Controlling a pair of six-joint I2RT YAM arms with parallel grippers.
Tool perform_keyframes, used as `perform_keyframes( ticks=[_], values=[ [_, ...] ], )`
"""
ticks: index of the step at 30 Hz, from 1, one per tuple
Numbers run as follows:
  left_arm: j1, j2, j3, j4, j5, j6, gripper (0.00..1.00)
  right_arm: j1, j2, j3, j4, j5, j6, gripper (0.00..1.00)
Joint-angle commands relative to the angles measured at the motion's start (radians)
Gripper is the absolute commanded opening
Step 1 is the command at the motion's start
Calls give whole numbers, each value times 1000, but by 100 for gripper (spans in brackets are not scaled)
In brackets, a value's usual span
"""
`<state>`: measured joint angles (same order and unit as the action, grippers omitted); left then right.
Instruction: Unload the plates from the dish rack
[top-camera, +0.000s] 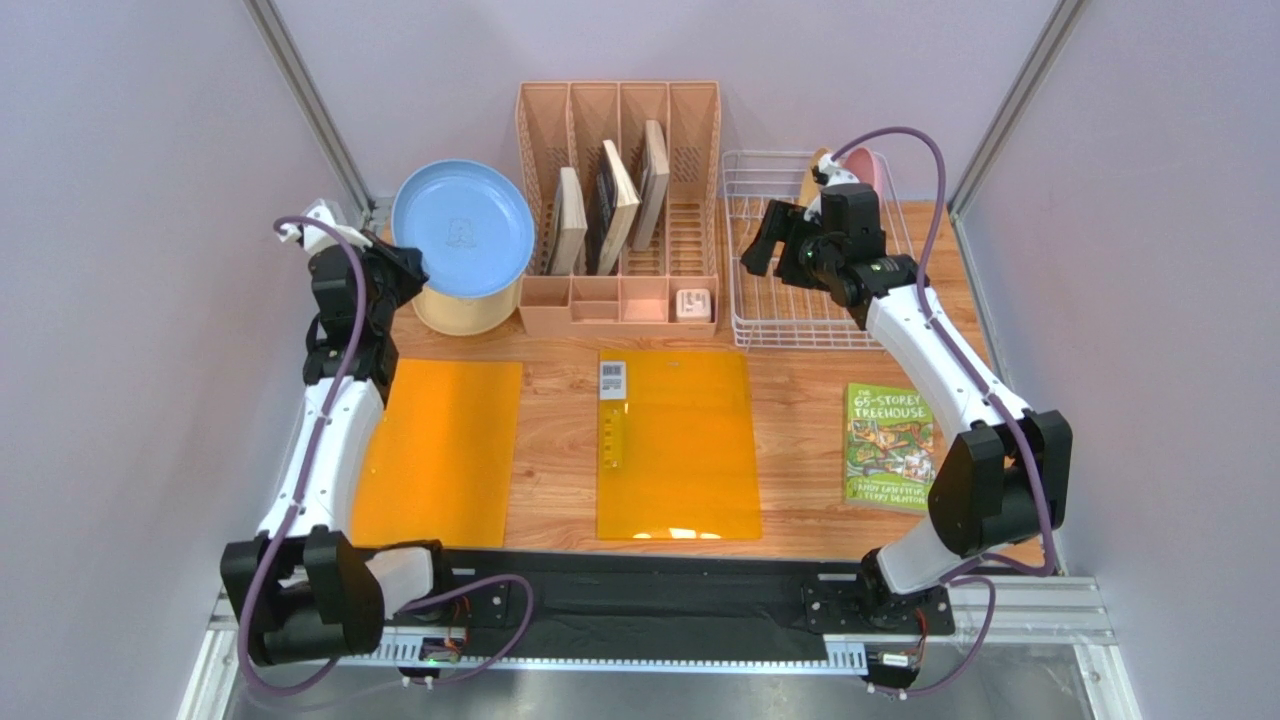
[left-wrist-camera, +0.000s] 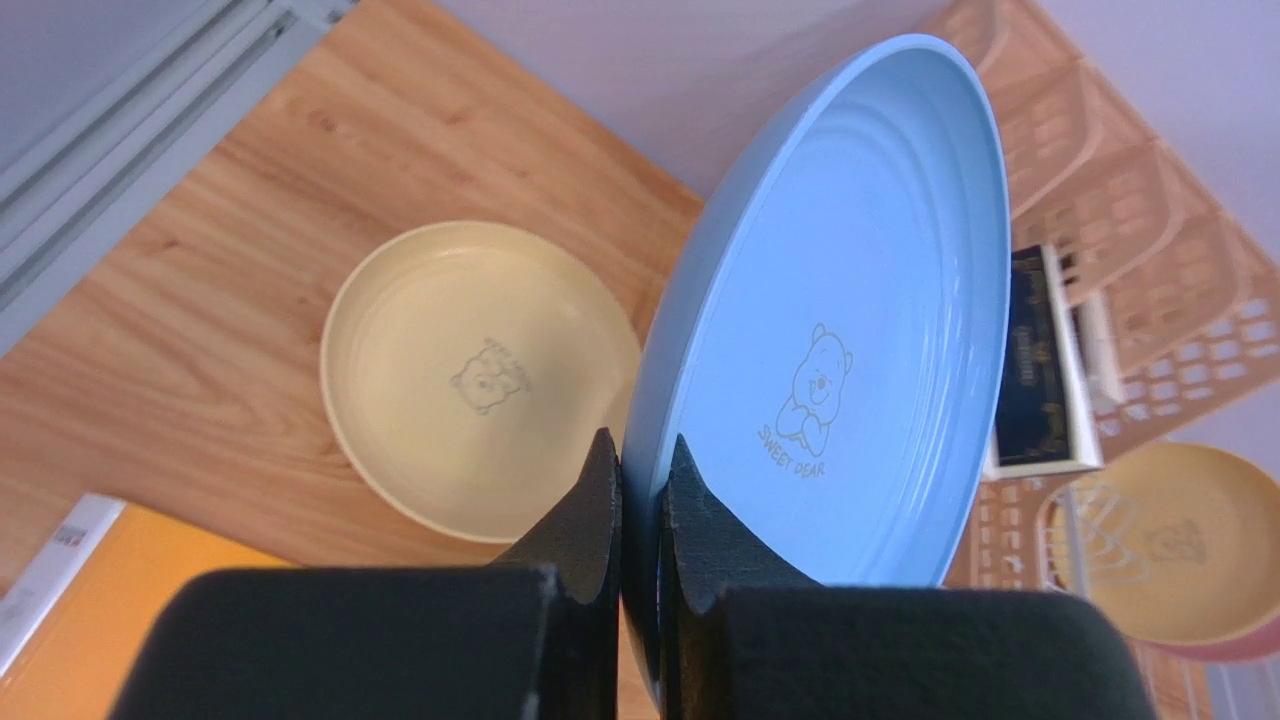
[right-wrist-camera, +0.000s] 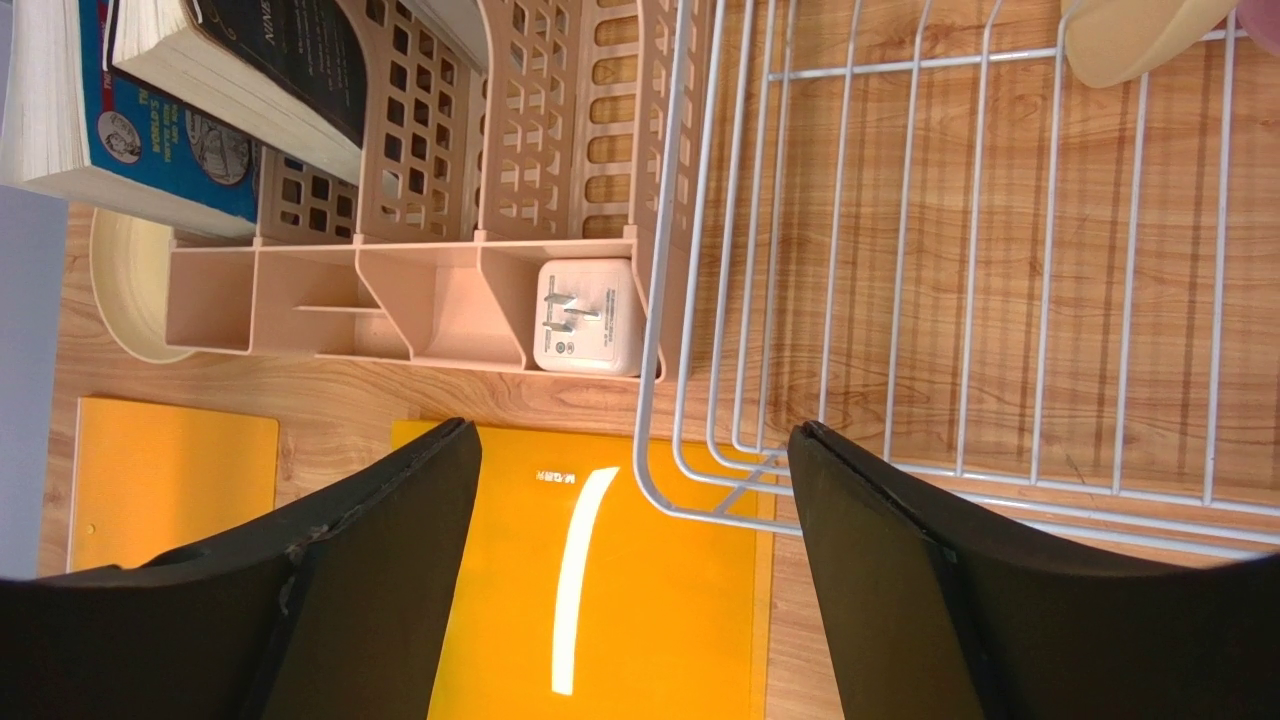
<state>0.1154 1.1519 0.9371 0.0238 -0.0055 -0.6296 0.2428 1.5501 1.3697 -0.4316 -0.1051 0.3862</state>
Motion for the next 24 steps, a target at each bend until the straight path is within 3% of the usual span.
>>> perform_keyframes(
  ticks=[1, 8, 16, 24],
  values=[
    [39, 106, -24, 91, -28, -22, 0, -29, 1, 43, -1, -5, -21, 81],
    [98, 320, -23, 257, 1, -96, 0, -51, 41, 98, -15, -24, -17, 81],
    [105, 557, 69, 321, 52, -136, 0, -56, 102, 160, -41, -15, -29, 81],
    [107, 666, 152, 312, 61, -113, 0, -71, 163, 239, -64, 7, -44, 80]
  ],
)
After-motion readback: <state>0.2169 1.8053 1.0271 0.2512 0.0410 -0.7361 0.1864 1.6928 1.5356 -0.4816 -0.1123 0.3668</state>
